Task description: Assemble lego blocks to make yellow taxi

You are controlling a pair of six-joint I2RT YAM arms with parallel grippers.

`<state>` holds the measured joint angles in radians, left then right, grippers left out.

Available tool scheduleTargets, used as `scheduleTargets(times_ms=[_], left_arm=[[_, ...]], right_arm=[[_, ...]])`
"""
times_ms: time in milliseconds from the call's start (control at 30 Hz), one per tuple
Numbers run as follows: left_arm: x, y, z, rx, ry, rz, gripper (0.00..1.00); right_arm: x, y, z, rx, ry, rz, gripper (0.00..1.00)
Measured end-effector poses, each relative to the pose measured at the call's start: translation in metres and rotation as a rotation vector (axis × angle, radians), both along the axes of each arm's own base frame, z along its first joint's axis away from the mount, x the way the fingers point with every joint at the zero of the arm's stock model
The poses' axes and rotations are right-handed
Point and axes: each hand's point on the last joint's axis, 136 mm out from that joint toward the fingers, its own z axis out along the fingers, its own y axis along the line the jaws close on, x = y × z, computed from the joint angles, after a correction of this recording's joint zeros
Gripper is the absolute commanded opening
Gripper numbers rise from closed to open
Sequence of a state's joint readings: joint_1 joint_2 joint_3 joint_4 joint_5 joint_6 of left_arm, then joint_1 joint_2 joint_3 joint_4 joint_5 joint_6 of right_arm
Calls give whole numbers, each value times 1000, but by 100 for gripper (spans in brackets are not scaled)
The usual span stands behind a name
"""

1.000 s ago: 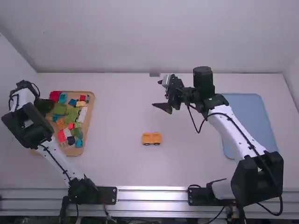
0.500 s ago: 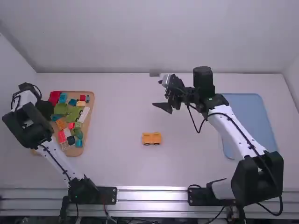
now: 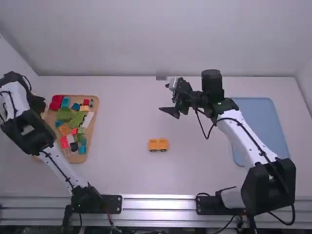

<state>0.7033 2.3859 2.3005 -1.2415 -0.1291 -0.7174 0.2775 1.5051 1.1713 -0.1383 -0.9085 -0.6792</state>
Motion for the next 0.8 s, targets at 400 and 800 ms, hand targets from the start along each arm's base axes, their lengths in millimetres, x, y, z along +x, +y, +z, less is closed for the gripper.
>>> scheduleTargets(times_ms=[400, 800], left_arm=[[44, -97, 39, 89, 183, -445, 15], [121, -278, 27, 119, 128, -970, 5]], right_arm=[[0, 0, 0, 0, 0, 1, 98], [-5, -1, -7, -13, 44, 2, 98]])
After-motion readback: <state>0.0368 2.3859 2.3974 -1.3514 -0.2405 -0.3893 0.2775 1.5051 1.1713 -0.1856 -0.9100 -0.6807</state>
